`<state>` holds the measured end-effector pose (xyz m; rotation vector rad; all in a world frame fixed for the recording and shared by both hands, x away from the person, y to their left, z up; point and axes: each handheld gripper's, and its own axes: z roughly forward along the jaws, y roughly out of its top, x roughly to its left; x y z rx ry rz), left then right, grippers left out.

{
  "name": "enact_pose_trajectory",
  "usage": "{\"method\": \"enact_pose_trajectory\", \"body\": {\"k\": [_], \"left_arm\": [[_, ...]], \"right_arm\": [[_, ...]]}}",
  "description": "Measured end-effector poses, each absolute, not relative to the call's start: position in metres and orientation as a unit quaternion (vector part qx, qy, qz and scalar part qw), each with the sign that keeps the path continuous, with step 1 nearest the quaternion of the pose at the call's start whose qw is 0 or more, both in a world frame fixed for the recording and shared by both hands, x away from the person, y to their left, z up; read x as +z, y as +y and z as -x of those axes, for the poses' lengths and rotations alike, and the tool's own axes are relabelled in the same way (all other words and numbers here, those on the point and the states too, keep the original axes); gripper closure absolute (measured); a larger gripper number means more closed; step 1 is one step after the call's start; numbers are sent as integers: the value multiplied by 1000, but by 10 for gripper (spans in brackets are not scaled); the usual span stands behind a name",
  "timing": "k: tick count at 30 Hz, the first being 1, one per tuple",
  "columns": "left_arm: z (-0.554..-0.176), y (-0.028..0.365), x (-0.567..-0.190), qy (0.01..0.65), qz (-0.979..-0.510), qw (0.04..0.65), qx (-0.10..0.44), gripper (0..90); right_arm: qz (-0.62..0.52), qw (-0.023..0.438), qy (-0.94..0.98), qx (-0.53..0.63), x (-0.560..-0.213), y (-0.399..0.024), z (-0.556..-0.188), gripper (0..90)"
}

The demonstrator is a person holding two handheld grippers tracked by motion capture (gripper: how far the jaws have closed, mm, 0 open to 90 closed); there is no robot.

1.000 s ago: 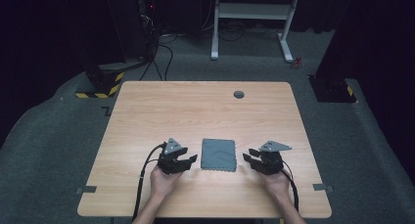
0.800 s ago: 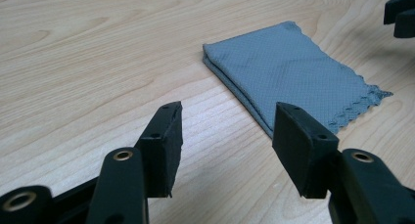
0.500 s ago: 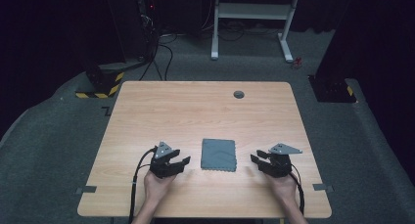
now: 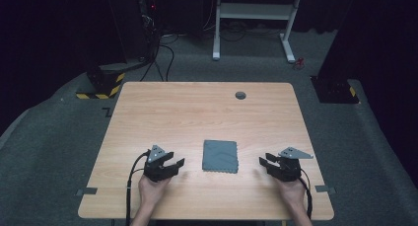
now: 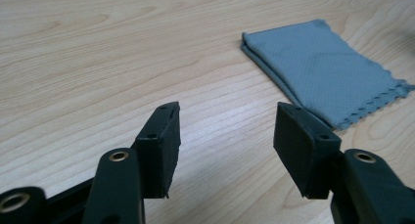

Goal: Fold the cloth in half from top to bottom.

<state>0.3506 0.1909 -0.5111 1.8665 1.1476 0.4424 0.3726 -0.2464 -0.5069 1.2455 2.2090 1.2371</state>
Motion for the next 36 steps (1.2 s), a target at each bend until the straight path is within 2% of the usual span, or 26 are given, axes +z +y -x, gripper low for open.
{"method": "enact_pose_trajectory", "body": {"k": [11,30,36], "left_arm": [[-346,197,-519,469,-753,413,204,433],[-346,204,-523,479,-760,385,212,422],[-346,206,-526,481,-761,376,219,421]], "right_arm": [[-446,172,772,419,-512,-255,-366,608],[-458,189,777,389,-520,-266,-359,595],[-455,189,786,373,-521,-264,-359,565]]}}
